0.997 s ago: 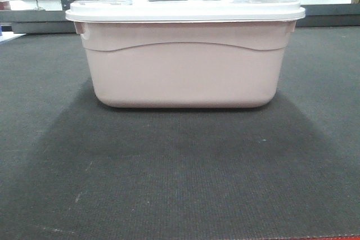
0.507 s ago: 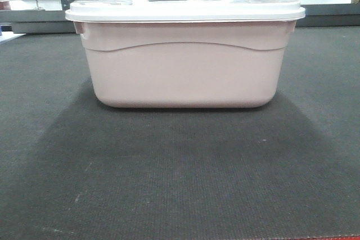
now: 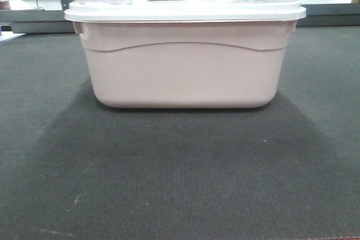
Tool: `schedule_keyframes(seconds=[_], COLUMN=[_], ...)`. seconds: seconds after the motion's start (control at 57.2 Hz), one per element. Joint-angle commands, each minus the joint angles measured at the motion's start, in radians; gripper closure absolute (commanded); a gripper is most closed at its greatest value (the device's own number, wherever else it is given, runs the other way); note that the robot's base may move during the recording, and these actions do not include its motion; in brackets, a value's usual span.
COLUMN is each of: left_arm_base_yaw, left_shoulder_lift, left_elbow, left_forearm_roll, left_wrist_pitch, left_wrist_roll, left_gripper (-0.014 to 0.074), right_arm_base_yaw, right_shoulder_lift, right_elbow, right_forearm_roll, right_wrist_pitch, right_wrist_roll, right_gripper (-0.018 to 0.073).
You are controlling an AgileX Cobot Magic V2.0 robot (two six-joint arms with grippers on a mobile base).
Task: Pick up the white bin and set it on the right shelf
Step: 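Move both grippers toward the sides of the pink white-lidded bin, then close both grippers on the bin's lid rim at opposite ends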
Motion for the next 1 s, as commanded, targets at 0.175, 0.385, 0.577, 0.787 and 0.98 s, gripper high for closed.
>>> schedule_keyframes(seconds=[0.175, 0.385, 0.577, 0.787, 0.98], left_arm_base_yaw=[-0.011, -0.04, -0.092, -0.141, -0.157], left_shoulder_lift=[0.243, 0.466, 0.619, 0.76, 0.942], left_elbow=[-0.46, -0.613, -0.646, -0.672, -0.894], left_forearm_roll=[0.061, 0.055, 0.048, -0.019, -0.104], left_wrist_pitch=[0.266, 0.312, 0.312, 0.32, 0.565], left_wrist_roll=[-0.007, -0.007, -0.007, -0.007, 0.0], left_gripper=[0.0708, 0.0644, 0.0326, 0.0045, 0.0041], right_arm_base_yaw=[-0.001, -0.001, -0.001, -0.001, -0.001], right_shoulder_lift=[0.226, 0.446, 0.596, 0.714, 0.784], right_elbow=[-0.35, -0.435, -0.438, -0.444, -0.583], right_forearm_roll=[0.001, 0.001, 0.036, 0.106, 0.233], right_wrist_pitch=[0.024, 0.062, 0.098, 0.146, 0.325], right_wrist_roll=[-0.001, -0.001, -0.001, -0.001, -0.001], right_gripper=[0.0489, 0.0438, 0.0129, -0.0071, -0.0072])
